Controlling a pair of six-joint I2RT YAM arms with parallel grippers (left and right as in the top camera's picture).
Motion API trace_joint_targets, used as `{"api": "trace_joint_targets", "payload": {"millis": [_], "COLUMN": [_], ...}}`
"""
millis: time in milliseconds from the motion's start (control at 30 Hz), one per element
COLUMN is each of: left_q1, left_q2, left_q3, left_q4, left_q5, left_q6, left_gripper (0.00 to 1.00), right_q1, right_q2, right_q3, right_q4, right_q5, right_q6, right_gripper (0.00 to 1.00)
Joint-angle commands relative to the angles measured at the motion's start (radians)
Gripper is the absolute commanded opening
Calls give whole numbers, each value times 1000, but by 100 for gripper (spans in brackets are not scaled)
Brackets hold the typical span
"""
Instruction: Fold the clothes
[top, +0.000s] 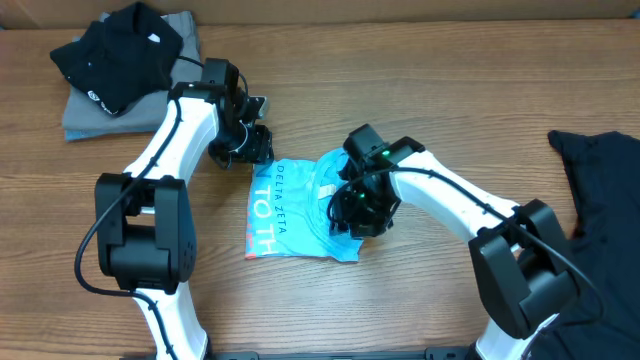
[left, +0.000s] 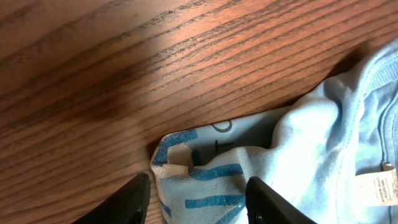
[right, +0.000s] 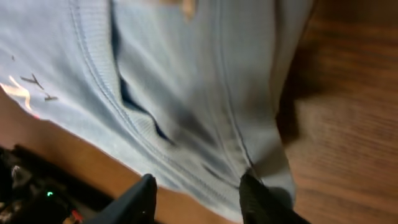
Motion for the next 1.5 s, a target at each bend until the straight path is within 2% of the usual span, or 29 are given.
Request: {"api": "trace_joint_targets", "payload": {"millis": [0,100,300,367,433,533,667,733,900,1000,1133,1233,1467], "left_q1": [-8,-8,-8,-8,-8,-3,8,12,15,15,15,15,15], "left_q2": [42,71,88,88,88,88,88,88,88,88,88,88,88], "left_q3": [-14,-20,-21,-21,-21,-21,-21,-21,-21,-21,-21,-21,-21], "left_q4": [2,-3,-2,-3,-5,-18,-33,-37,-49,-54,-56,-55,-57], "left_q5": [39,73,97,97,91,55,38,43,47,60,60,60,60], "left_q6": [13,12,13,13,13,12,12,12,12,13,13,13,13], "left_gripper": [51,46,43,34,19,9,7,9,11,11,11,11,11], "right_q1": [21,35,38,38,44,50,47,47,69,71,58,52,46], "right_q2": [-31,-31,-31,-31,-31,-32,-31,-31,-15,6,32,36,36], "right_q3": [16,16,16,16,16,16,16,16,16,16,16,16,16], "right_q4": [30,48,40,41,45,40,45,49,86,91,95,93,91], "right_q5": [32,2,5,1,-22,14,21,16,-29,5,-10,-22,-21], "right_q6": [-66,-112,-113,-113,-124,-115,-113,-113,-111,-53,-37,-41,-36], "right_gripper": [44,29,29,28,23,21,22,33,36,40,28,14,4]}}
